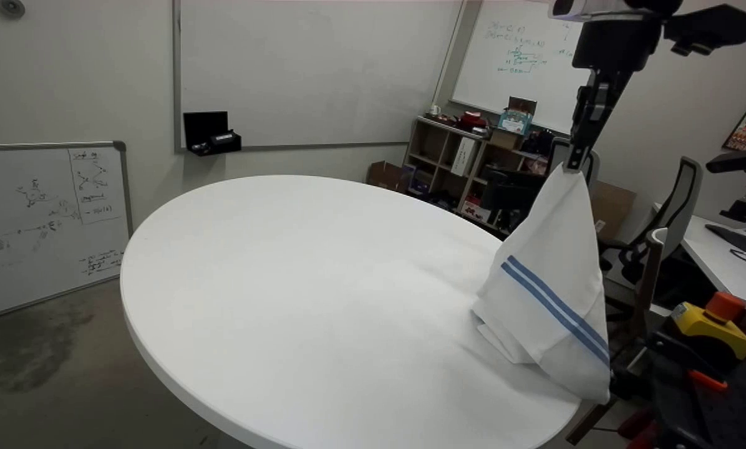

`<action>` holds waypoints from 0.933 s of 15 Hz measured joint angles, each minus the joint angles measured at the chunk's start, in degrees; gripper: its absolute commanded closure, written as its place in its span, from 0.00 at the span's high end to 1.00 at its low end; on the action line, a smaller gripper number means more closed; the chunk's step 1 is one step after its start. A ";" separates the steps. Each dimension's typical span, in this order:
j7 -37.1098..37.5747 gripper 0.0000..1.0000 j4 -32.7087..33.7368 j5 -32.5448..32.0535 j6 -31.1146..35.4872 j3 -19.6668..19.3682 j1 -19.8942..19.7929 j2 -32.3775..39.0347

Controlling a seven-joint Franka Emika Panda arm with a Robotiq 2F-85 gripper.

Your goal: Put the white towel on the table

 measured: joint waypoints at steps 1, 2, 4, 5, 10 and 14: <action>1.68 0.01 -0.04 0.00 2.52 0.00 -0.10 0.92; 3.18 0.01 -0.06 -0.02 4.66 0.00 -0.19 1.79; 5.71 0.01 -0.21 -0.15 8.07 0.00 -0.35 3.43; 6.81 0.01 -0.38 -0.30 9.44 0.00 -0.41 4.14; 12.19 0.48 -0.77 -1.17 13.76 0.02 -0.98 7.36; 14.55 0.77 -0.76 -1.18 14.26 0.02 -1.31 8.78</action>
